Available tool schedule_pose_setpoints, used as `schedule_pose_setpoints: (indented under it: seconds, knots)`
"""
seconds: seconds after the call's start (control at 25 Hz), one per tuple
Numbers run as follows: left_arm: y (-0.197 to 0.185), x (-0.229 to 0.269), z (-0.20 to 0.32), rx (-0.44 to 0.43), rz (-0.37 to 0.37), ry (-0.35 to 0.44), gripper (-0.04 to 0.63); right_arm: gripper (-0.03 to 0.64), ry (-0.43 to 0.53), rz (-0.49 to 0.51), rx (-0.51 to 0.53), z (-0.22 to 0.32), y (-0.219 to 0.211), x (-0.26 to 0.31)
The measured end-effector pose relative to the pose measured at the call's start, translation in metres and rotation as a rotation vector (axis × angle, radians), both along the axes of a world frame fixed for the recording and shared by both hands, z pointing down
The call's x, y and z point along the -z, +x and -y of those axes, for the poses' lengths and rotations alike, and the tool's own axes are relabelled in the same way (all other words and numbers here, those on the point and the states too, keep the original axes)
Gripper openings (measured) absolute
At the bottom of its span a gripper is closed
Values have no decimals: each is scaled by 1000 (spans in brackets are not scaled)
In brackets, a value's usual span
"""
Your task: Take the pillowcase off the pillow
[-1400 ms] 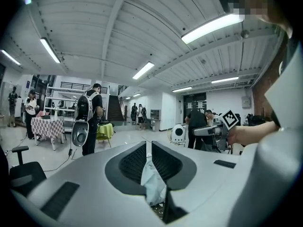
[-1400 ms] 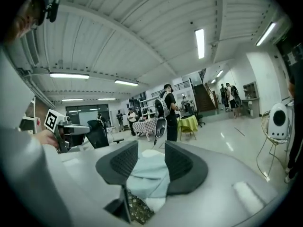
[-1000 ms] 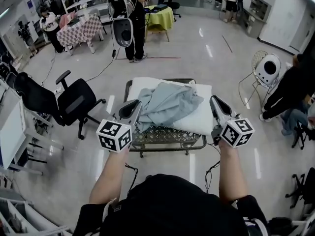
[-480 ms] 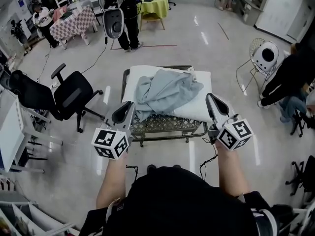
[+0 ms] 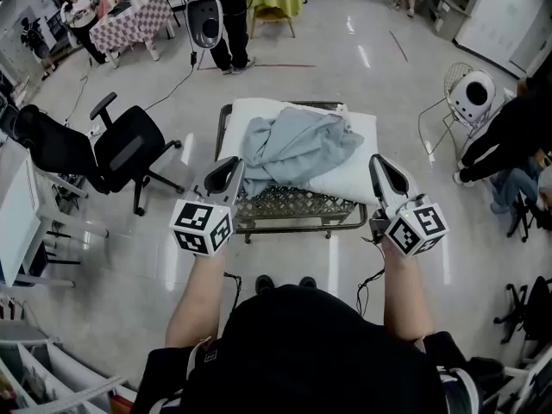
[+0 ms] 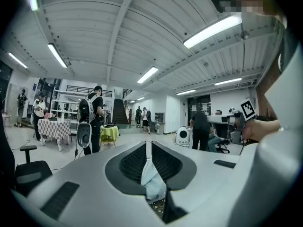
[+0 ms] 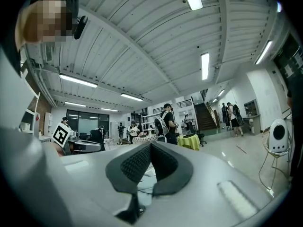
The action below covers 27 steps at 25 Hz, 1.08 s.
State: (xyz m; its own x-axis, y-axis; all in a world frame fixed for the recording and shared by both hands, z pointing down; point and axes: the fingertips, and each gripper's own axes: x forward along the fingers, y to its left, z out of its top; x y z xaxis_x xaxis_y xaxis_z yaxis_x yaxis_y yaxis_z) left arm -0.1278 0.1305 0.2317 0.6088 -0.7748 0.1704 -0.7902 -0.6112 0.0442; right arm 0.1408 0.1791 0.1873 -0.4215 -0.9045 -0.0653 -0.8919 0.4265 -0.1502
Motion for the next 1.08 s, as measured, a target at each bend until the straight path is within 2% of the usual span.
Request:
schedule_pose_setpoints:
  seconds: [0.24, 0.52, 1.08]
  knots:
    - [-3, 4, 2, 10, -3, 10, 40, 8, -3, -43, 8, 6, -6, 0]
    - [-11, 2, 5, 23, 11, 11, 40, 6, -22, -35, -3, 6, -6, -8]
    - [0, -2, 8, 10, 9, 0, 40, 7, -27, -32, -9, 5, 3, -10]
